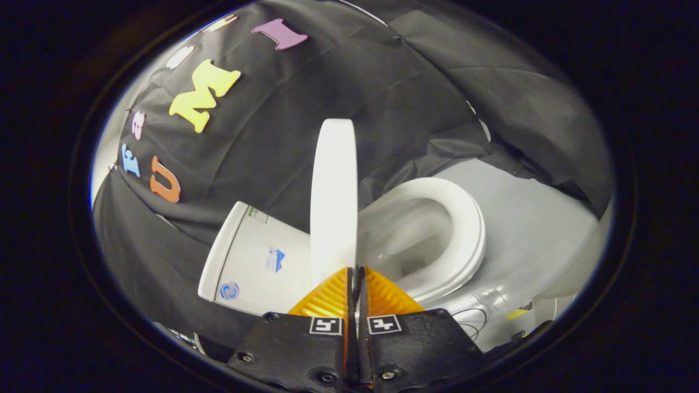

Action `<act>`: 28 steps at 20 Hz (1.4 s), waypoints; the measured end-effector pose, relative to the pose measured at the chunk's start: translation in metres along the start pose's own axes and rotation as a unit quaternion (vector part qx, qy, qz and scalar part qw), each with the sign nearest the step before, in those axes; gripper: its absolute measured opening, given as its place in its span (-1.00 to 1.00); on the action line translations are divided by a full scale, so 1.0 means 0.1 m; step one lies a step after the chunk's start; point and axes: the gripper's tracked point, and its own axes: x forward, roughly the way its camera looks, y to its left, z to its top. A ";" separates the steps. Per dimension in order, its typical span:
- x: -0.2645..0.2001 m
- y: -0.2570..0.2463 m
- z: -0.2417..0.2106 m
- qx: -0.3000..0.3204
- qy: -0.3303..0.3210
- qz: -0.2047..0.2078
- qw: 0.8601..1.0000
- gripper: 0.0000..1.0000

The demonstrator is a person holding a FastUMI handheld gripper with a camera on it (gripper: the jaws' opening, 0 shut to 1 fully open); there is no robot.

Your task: Open the toilet lid.

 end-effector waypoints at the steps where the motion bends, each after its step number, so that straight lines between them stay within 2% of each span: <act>1: 0.00 0.03 0.01 -0.001 -0.001 -0.001 1.000 -0.92; 6: -0.03 0.20 0.01 -0.012 -0.011 -0.014 1.000 -0.92; 13: -0.05 0.42 -0.04 -0.072 -0.018 -0.044 0.996 -0.92; 28: -0.05 0.94 -0.16 -0.158 -0.033 -0.074 0.984 -0.90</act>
